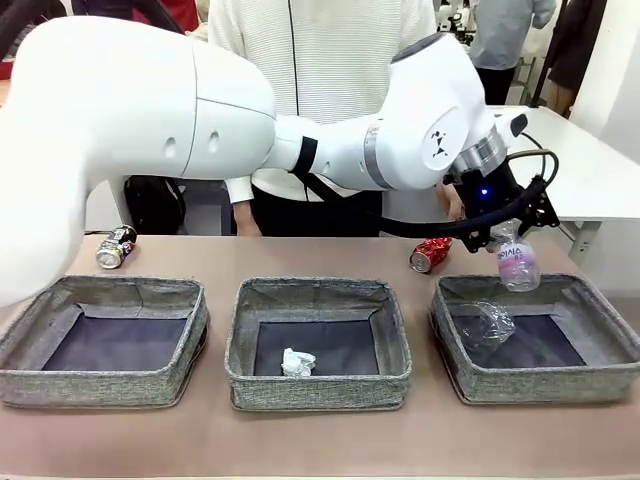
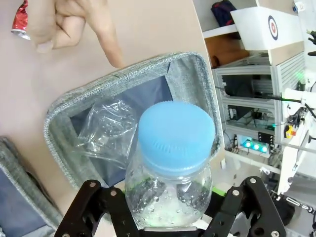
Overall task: Sort the waste into the appropriate baskets.
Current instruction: Place the picked waste into the Fabric basket indicated by the person.
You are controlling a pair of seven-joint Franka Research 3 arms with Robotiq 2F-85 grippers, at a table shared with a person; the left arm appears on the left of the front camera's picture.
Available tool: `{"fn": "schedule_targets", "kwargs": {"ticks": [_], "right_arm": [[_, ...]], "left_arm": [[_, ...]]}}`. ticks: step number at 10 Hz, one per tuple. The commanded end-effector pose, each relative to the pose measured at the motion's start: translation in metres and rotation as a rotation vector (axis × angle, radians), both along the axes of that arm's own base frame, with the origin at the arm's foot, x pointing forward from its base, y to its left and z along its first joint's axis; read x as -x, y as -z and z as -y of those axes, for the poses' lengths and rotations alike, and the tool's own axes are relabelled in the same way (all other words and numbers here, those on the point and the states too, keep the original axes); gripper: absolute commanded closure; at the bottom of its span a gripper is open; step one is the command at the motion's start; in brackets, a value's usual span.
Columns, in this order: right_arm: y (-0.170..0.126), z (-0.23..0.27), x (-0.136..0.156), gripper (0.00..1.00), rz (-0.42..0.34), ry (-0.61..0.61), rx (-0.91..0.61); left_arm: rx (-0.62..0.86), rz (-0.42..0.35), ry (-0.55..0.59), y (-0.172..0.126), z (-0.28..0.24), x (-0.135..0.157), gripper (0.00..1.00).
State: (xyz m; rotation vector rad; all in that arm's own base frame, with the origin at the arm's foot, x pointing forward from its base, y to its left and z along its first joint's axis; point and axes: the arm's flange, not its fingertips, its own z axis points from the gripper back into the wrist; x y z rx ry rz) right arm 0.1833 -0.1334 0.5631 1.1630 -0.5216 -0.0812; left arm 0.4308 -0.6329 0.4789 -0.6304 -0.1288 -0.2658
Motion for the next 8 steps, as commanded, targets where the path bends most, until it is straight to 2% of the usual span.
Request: {"fn": "schedule_targets", "kwargs": {"ticks": [1, 2, 3, 8], "right_arm": [[0.0010, 0.0013, 0.0011, 0.00, 0.001, -0.016, 0.004], [0.0010, 0.0013, 0.0011, 0.00, 0.001, -0.016, 0.004], [0.0010, 0.0013, 0.0011, 0.00, 0.001, -0.016, 0.004], [0.0010, 0.0013, 0.0011, 0.00, 0.001, -0.016, 0.004]], "left_arm": [[-0.030, 0.004, -0.008, -0.0048, 0.0053, -0.0073, 0.00], [-0.026, 0.002, -0.003, -0.0051, 0.0056, -0.0063, 0.38], [-0.022, -0.001, 0.006, -0.0061, 0.0060, -0.0049, 0.00], [-0.001, -0.018, 0.028, -0.0096, 0.0045, -0.0021, 0.00]]}}
